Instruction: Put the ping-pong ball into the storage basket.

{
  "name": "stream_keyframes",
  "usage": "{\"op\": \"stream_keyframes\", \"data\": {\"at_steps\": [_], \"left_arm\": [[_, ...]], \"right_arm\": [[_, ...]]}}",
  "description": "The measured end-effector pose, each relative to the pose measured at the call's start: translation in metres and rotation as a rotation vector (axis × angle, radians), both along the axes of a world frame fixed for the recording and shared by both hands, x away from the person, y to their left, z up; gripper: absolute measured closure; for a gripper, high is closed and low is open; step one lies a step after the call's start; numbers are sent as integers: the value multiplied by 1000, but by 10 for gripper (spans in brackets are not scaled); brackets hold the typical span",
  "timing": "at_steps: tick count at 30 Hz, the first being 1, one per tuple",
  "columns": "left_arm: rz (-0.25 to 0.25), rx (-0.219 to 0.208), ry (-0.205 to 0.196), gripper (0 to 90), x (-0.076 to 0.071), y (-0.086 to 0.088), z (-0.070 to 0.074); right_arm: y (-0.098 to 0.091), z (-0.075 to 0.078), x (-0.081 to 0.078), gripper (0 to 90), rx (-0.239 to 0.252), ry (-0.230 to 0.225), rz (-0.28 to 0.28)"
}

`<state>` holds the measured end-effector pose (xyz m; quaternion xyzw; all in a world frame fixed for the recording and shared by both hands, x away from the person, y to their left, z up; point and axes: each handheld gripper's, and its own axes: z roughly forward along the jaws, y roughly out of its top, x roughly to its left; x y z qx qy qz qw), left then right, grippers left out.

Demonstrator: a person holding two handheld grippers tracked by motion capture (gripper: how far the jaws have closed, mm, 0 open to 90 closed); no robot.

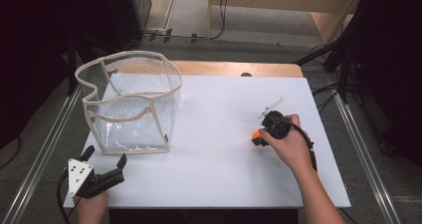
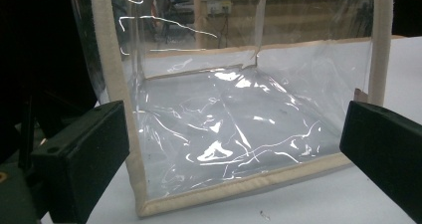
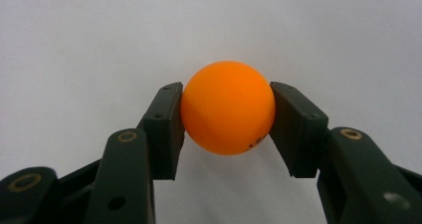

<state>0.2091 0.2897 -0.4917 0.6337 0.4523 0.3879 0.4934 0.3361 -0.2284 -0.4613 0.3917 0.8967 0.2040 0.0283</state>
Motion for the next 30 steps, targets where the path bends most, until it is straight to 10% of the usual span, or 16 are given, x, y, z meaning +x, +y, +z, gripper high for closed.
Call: {"op": "stream_keyframes", "data": {"at_steps": [30], "left_arm": [[-1, -2, -1, 0, 0, 0, 0]], "right_arm": [[31, 27, 9, 479, 29, -29, 119]]}}
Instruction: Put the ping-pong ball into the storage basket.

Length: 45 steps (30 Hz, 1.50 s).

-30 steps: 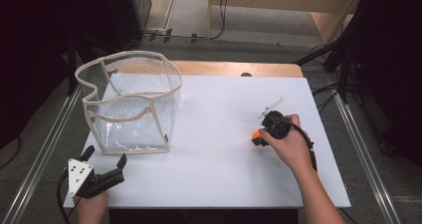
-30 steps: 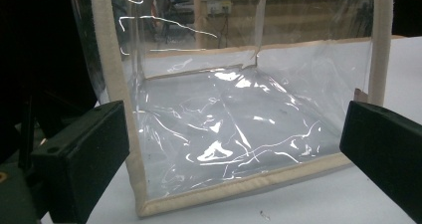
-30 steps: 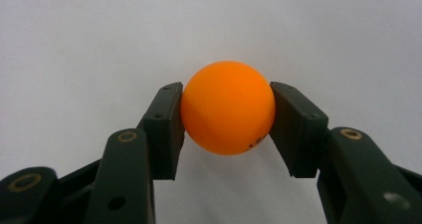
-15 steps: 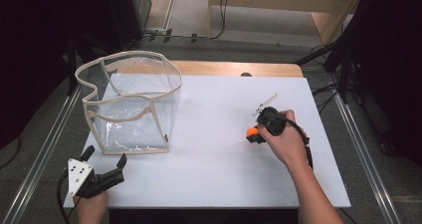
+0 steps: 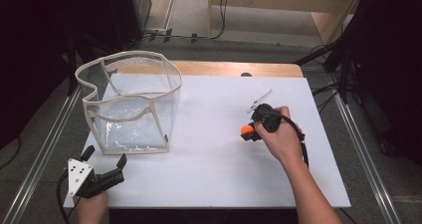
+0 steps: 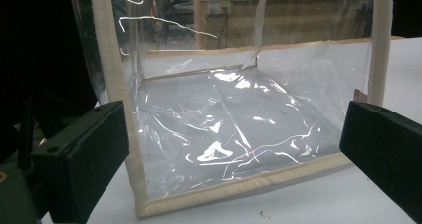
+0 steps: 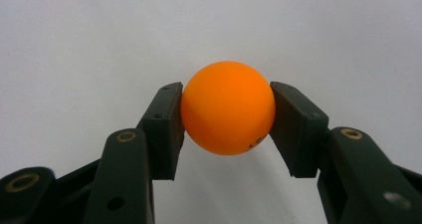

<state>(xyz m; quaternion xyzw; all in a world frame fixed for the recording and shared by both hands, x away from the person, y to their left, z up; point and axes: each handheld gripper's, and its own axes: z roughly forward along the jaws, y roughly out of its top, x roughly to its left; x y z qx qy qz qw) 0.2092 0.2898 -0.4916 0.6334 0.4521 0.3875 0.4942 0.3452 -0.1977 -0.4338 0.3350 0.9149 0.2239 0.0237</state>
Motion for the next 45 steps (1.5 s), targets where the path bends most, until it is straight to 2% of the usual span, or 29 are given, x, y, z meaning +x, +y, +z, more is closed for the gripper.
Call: {"op": "stream_keyframes", "data": {"at_steps": [15, 25, 45], "left_arm": [[-1, 1, -1, 0, 0, 0, 0], [-2, 1, -2, 0, 0, 0, 0], [-2, 2, -3, 0, 0, 0, 0]], "right_arm": [[23, 6, 6, 480, -1, 17, 50], [36, 9, 9, 480, 8, 12, 84], [50, 15, 13, 480, 21, 14, 117]]}}
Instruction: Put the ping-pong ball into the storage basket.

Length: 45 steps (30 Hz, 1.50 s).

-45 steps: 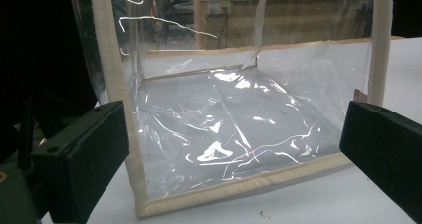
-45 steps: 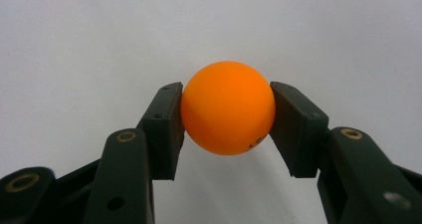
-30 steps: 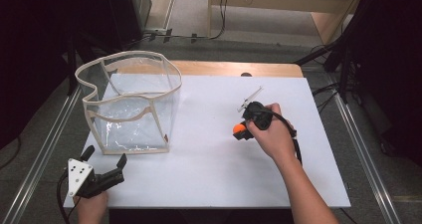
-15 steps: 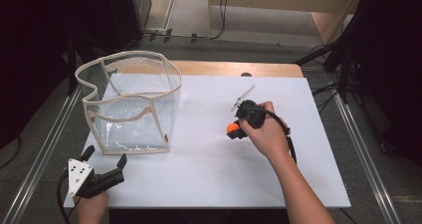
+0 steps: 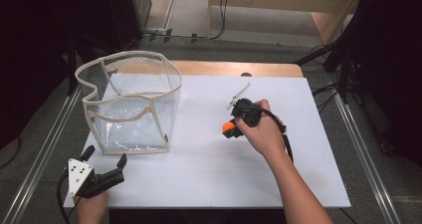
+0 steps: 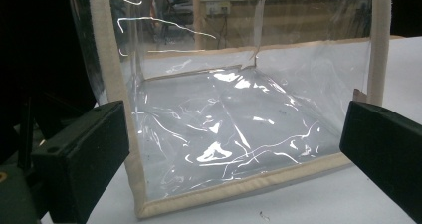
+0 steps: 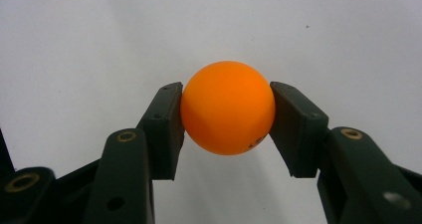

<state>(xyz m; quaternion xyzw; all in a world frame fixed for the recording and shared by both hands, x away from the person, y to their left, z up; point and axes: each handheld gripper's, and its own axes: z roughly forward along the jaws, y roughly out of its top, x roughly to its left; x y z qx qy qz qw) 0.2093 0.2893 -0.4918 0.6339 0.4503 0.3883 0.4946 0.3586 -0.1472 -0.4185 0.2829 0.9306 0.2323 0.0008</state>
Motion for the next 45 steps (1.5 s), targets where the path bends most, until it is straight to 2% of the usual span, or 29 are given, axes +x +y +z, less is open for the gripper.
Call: {"op": "stream_keyframes", "data": {"at_steps": [23, 30, 38, 45], "left_arm": [[-1, 2, 0, 0, 0, 0, 0], [-1, 3, 1, 0, 0, 0, 0], [-1, 3, 0, 0, 0, 0, 0], [-2, 2, 0, 0, 0, 0, 0]], "right_arm": [[16, 5, 3, 480, 20, -5, 31], [19, 6, 4, 482, 31, 16, 38], [23, 8, 6, 482, 36, 8, 57], [29, 9, 7, 482, 41, 19, 60]]}}
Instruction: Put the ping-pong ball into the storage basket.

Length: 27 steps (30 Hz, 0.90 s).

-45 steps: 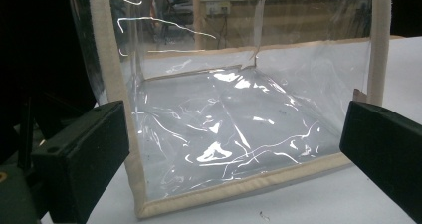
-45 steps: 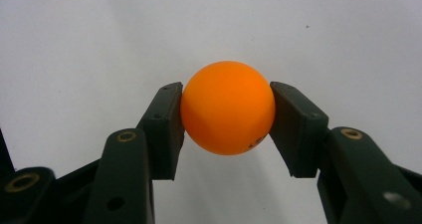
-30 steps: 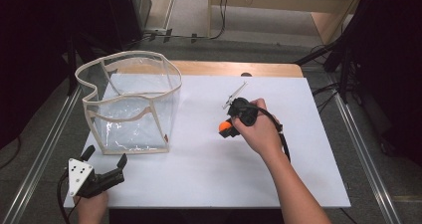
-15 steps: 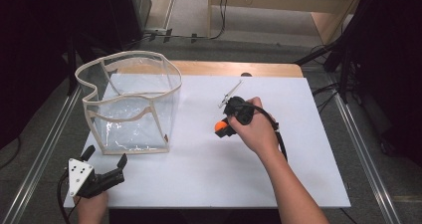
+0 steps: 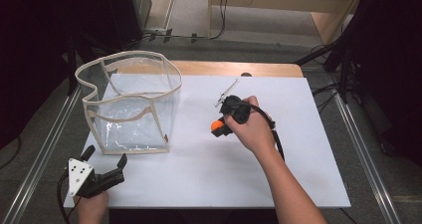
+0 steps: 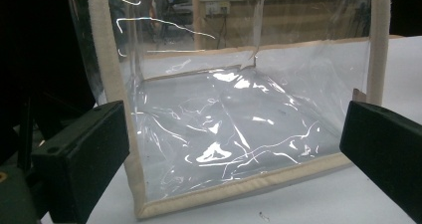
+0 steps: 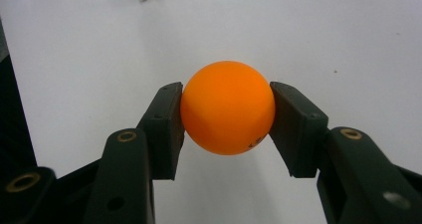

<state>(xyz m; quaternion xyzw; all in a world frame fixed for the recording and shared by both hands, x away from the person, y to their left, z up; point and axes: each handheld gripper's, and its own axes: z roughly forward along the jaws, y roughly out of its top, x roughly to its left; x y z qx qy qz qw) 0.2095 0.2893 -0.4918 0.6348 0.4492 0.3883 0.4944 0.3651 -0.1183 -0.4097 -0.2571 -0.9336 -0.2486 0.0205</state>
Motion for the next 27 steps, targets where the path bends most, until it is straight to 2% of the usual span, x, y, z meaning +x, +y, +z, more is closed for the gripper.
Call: {"op": "stream_keyframes", "data": {"at_steps": [5, 27], "left_arm": [[0, 2, 1, 0, 0, 0, 0], [-1, 1, 0, 0, 0, 0, 0]], "right_arm": [[3, 1, 2, 483, 19, 1, 10], [21, 13, 7, 483, 19, -9, 46]]}}
